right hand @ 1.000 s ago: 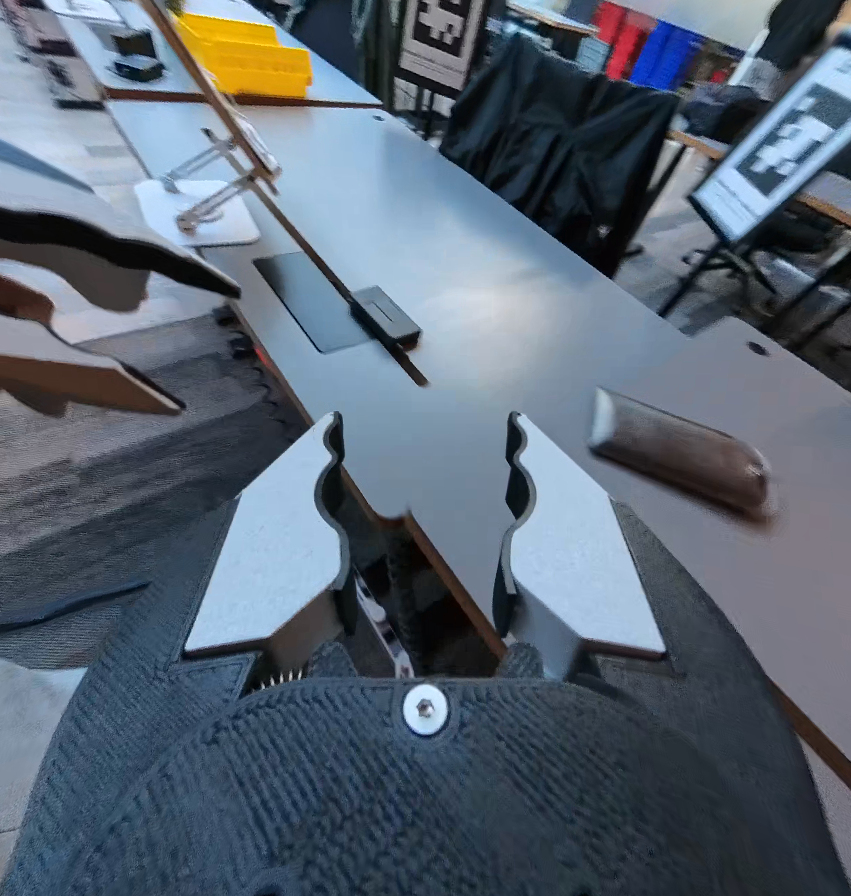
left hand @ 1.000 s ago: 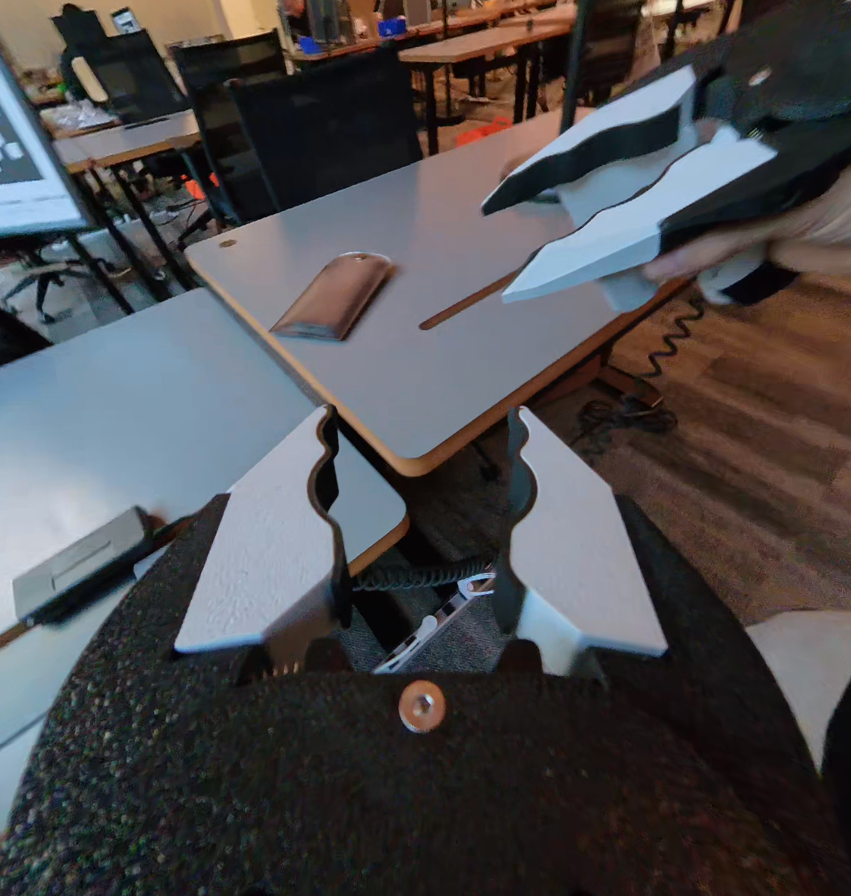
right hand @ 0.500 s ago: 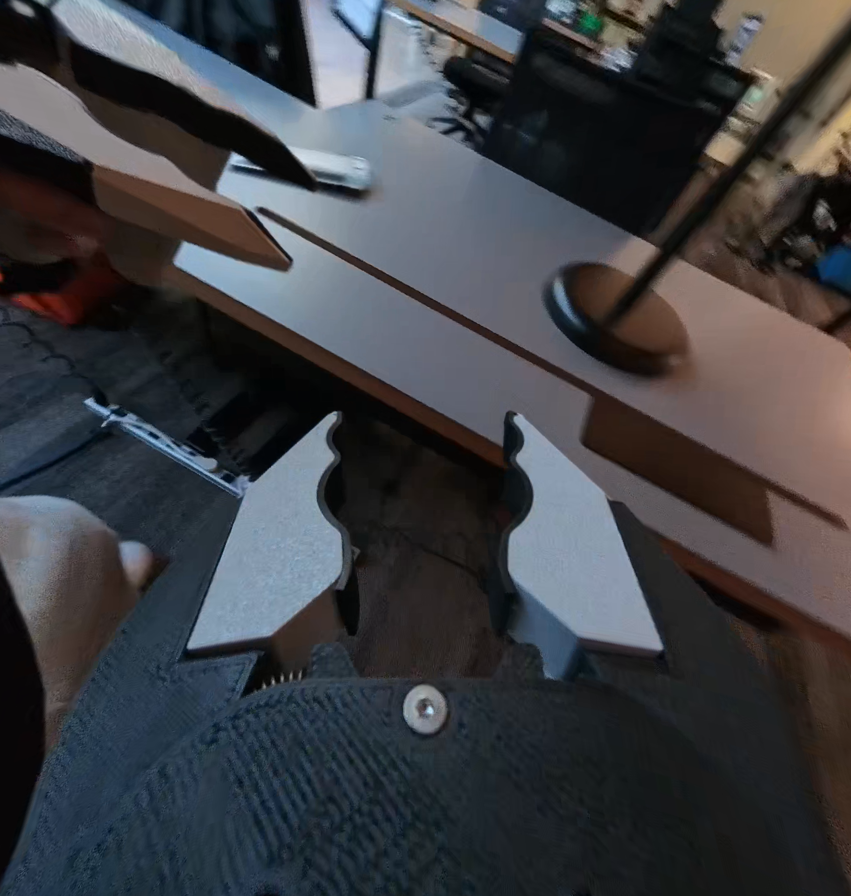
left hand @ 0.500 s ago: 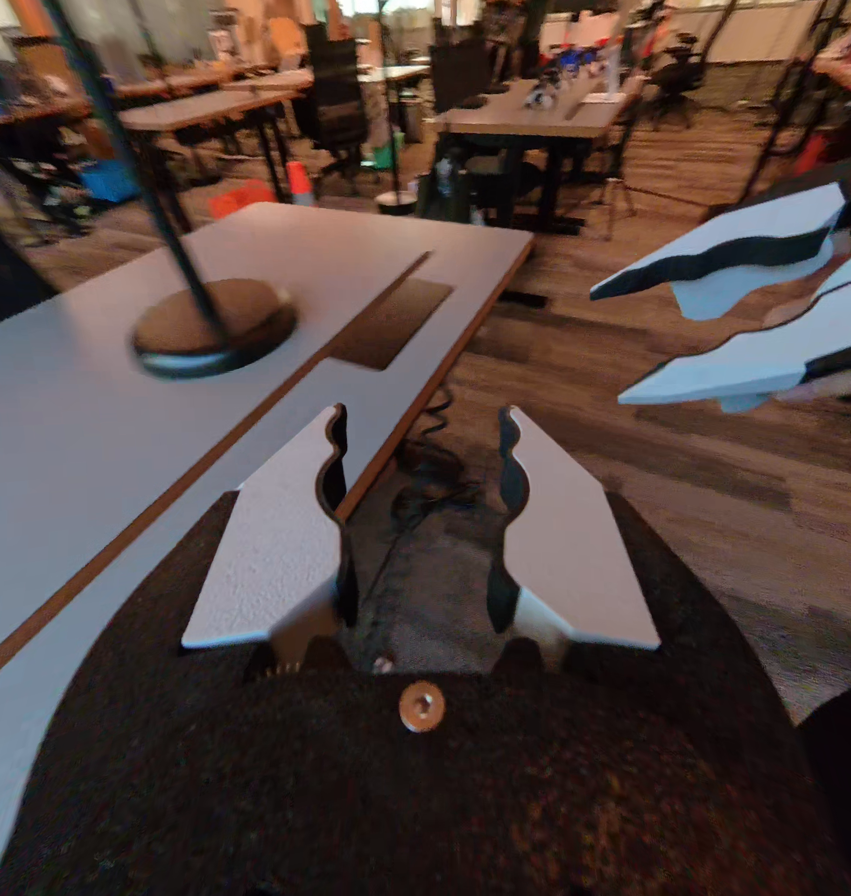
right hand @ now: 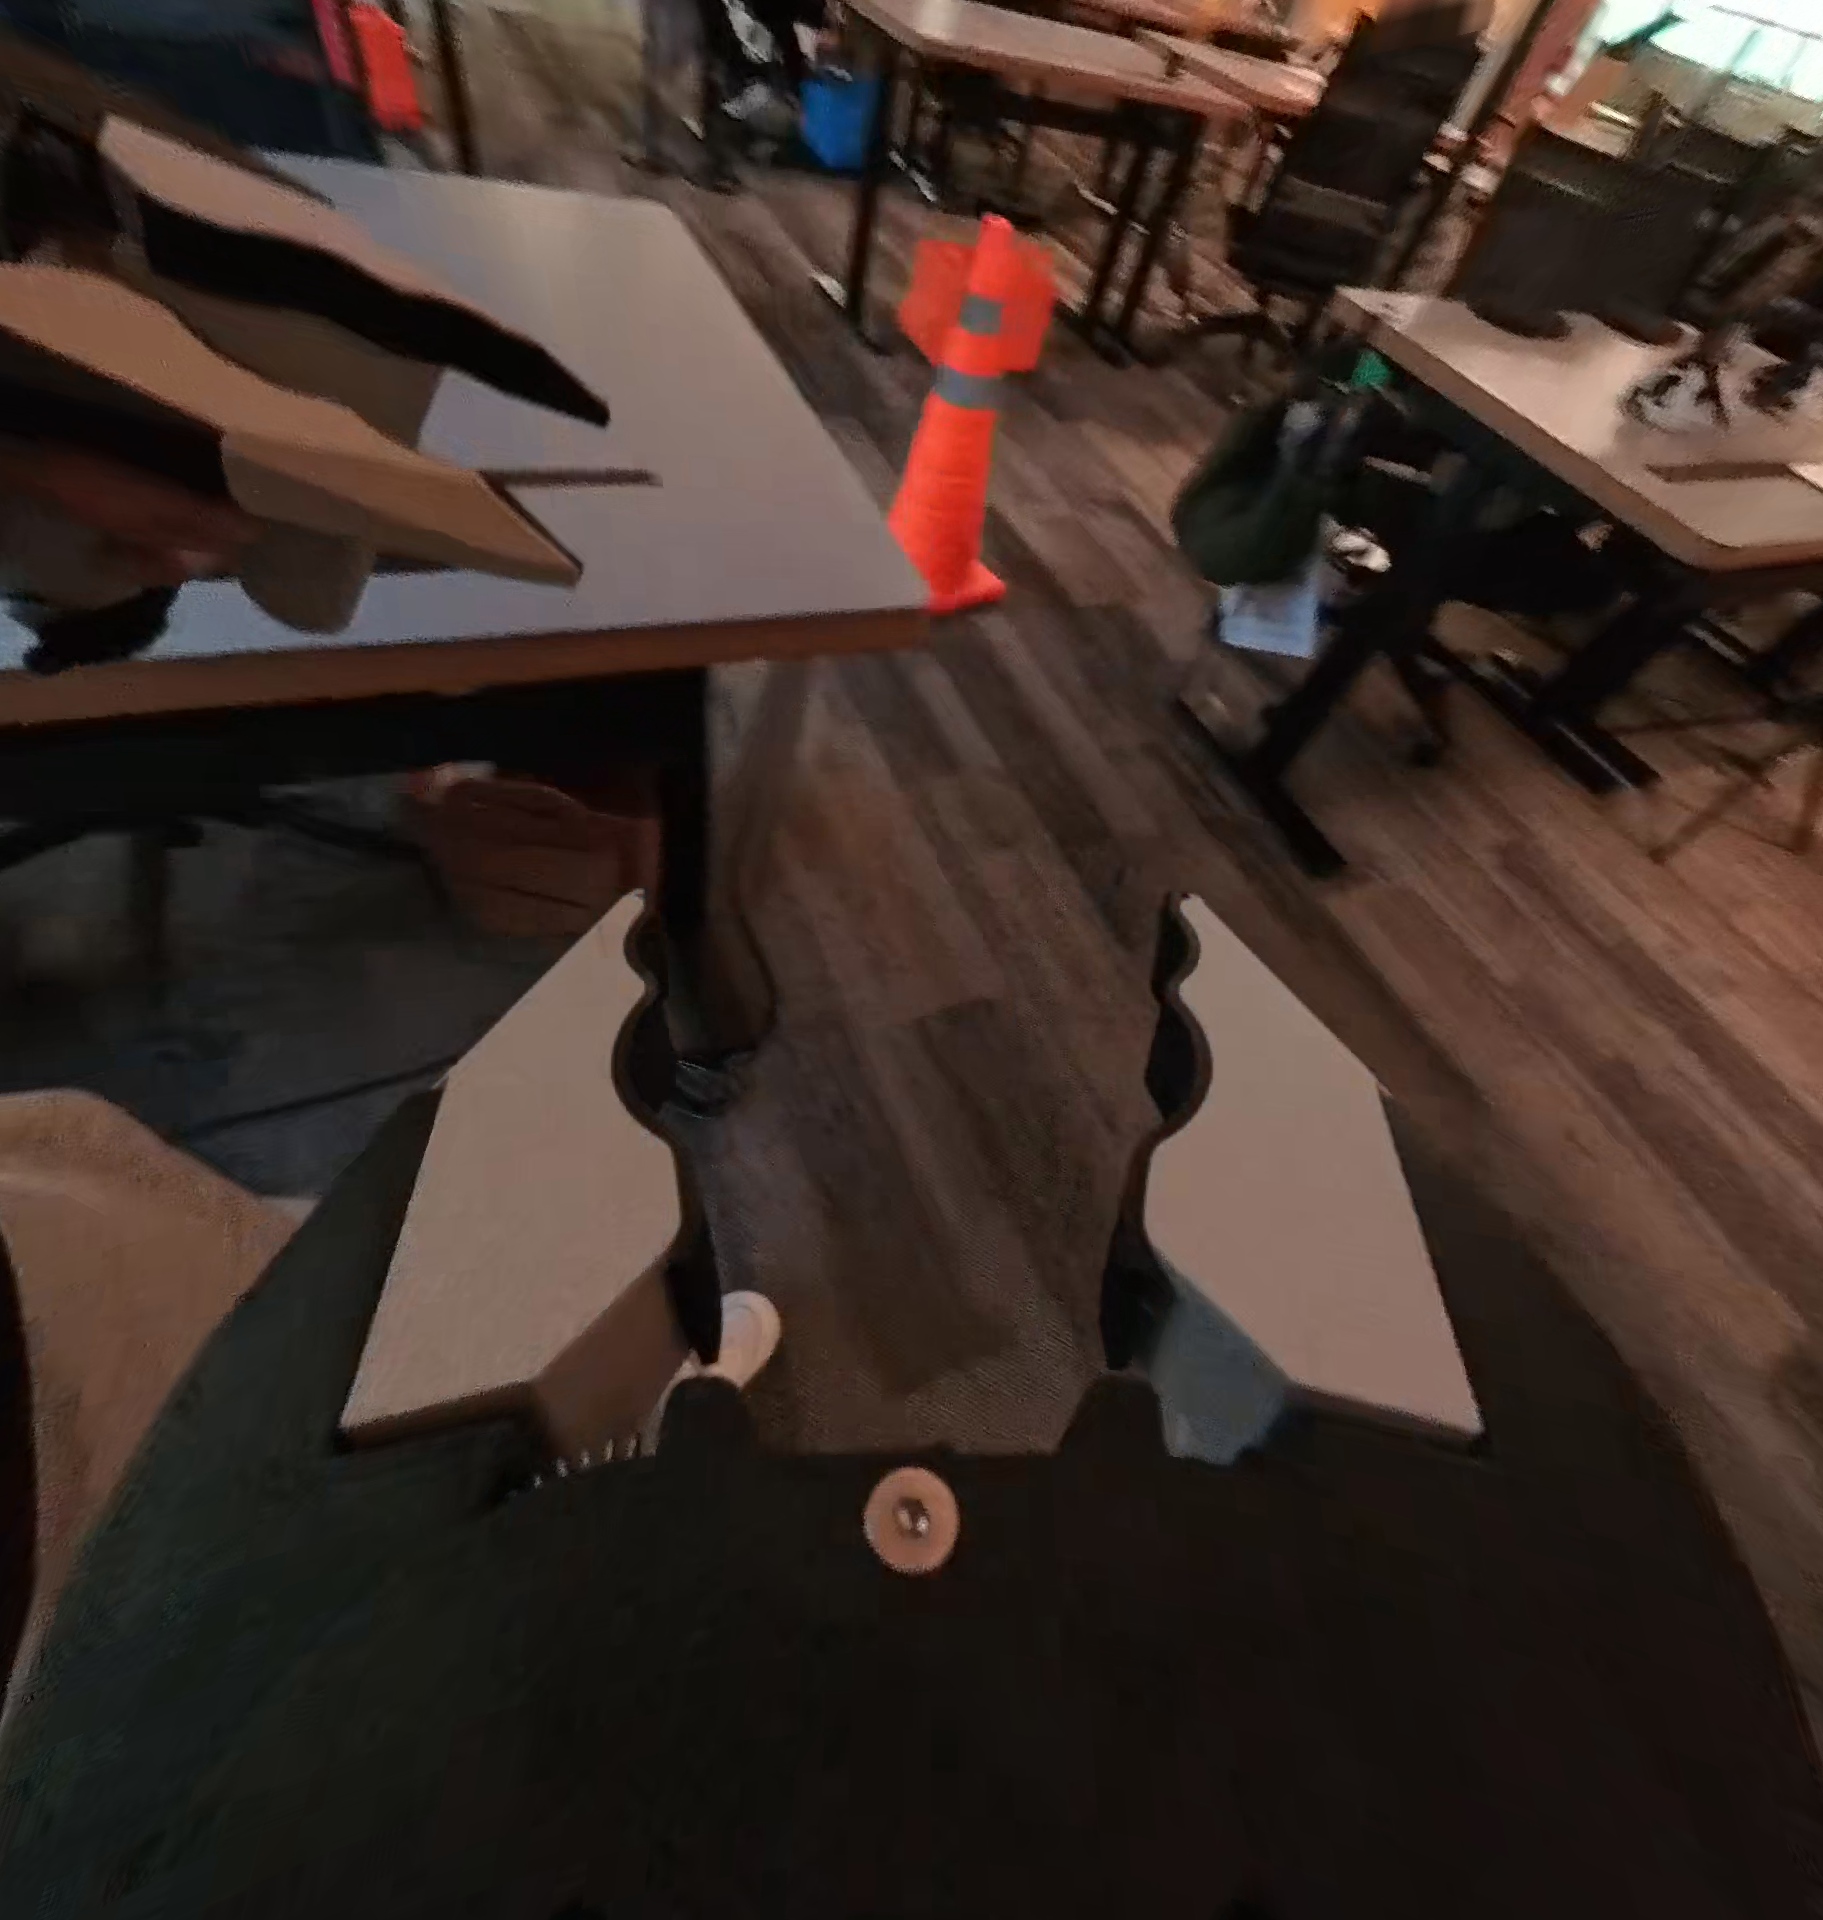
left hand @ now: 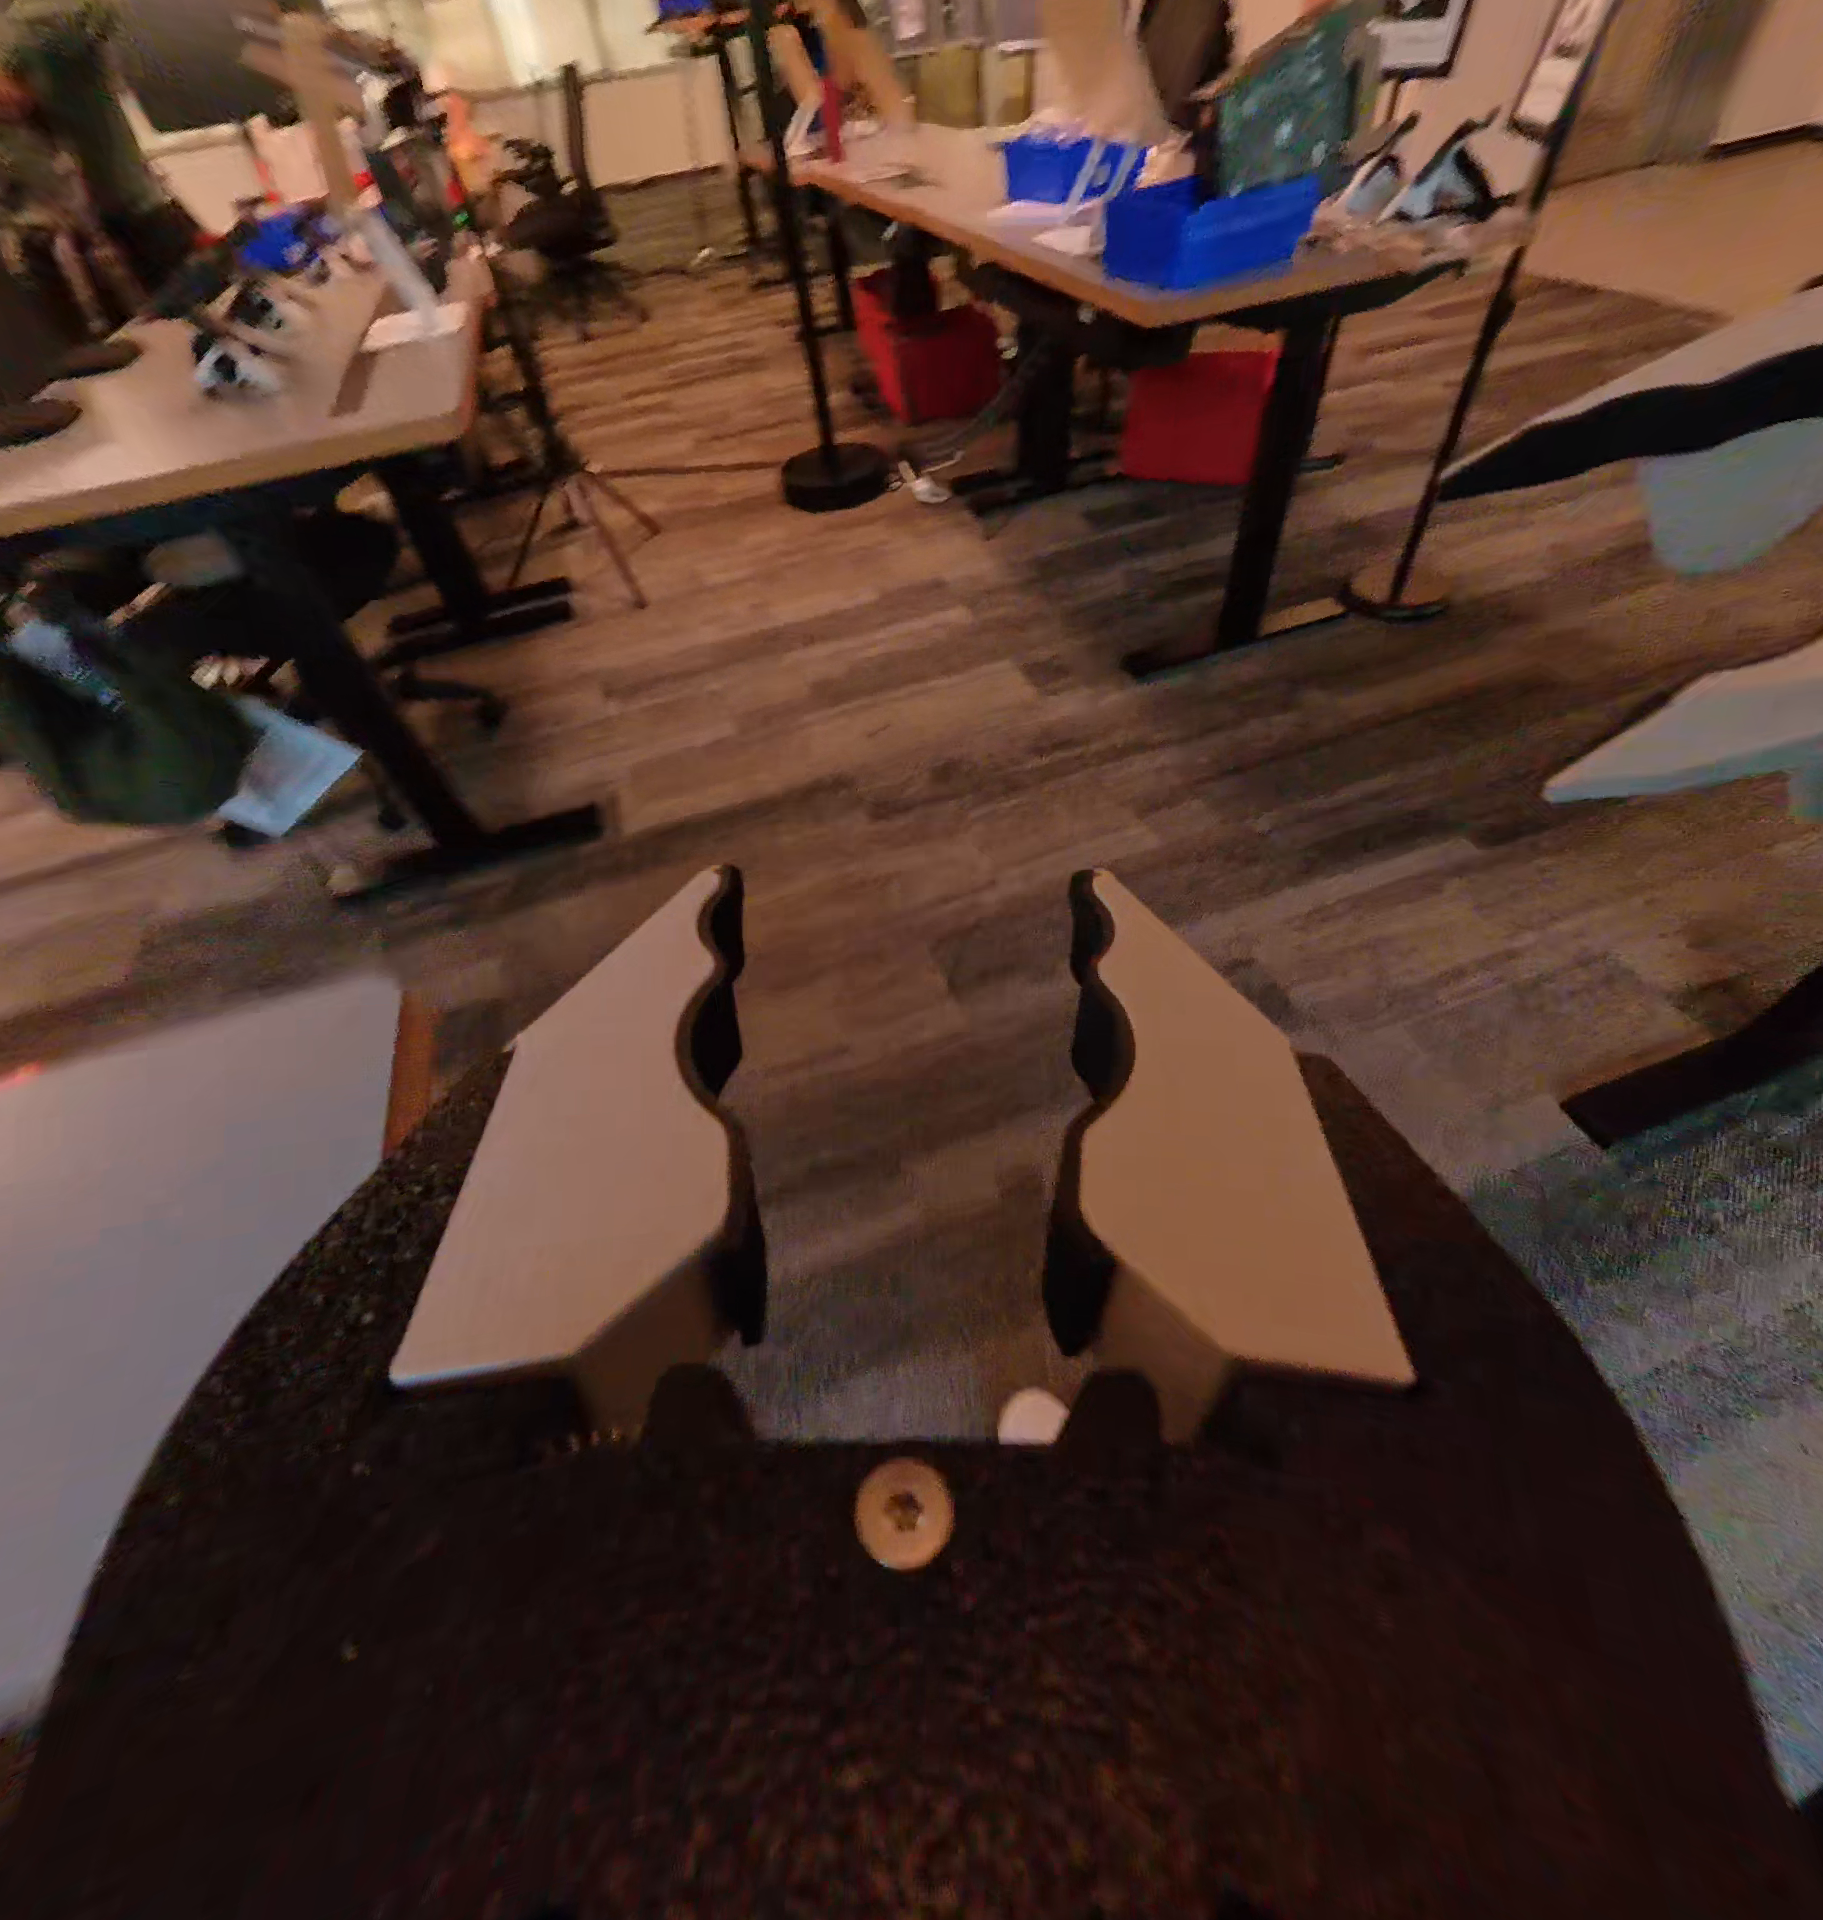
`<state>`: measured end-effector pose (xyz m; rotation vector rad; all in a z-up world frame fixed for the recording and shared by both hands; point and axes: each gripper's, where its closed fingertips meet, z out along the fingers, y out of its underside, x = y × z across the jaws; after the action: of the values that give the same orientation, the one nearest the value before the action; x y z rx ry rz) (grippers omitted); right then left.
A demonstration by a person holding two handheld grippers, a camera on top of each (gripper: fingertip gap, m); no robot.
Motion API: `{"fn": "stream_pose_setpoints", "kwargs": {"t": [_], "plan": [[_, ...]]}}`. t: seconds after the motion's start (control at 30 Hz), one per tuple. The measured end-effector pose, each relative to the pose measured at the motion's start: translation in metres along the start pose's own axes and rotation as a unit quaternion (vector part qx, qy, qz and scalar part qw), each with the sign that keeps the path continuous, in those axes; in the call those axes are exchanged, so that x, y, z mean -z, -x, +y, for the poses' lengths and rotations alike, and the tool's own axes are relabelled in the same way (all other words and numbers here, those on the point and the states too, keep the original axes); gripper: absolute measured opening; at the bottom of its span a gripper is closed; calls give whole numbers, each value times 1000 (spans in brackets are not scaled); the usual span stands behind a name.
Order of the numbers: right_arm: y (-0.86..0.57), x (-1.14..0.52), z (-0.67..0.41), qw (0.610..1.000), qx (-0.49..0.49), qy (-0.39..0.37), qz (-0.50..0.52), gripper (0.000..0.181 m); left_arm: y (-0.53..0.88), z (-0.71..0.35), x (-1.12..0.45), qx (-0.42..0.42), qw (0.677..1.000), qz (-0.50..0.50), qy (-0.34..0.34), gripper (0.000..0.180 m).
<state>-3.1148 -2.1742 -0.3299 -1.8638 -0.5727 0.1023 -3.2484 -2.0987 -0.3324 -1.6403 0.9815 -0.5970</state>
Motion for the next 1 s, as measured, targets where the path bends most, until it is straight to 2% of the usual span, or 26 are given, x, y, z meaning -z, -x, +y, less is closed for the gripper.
{"fn": "stream_pose_setpoints", "kwargs": {"t": [0.1, 0.2, 0.33, 0.5, 0.6, 0.8, 0.9, 1.0], "plan": [[-89, -16, 22, 997, -12, 49, 56, 104, 24, -34, -95, -5, 999, 39, -23, 62], [-163, -34, 35, 992, -39, 65, 96, 113, 53, -76, -172, -10, 996, 75, -41, 63], [-222, -64, 48, 990, -35, 97, 98, 113, 92, -102, -251, -44, 991, 119, -31, 64], [-292, -137, 49, 990, -21, 93, 107, 104, 147, -112, -333, -44, 988, 145, -10, 64], [-344, -208, 36, 993, -27, 63, 100, 101, 202, -116, -386, -44, 992, 115, -8, 64], [-441, -405, -34, 1000, 27, 13, 0, 113, 347, -132, -463, 33, 999, -23, -22, 69], [-464, -501, -94, 995, 65, -29, -66, 114, 423, -140, -472, 86, 991, -92, -35, 76], [-471, -589, -147, 987, 88, -53, -125, 116, 501, -132, -463, 94, 978, -182, -26, 80]]}}
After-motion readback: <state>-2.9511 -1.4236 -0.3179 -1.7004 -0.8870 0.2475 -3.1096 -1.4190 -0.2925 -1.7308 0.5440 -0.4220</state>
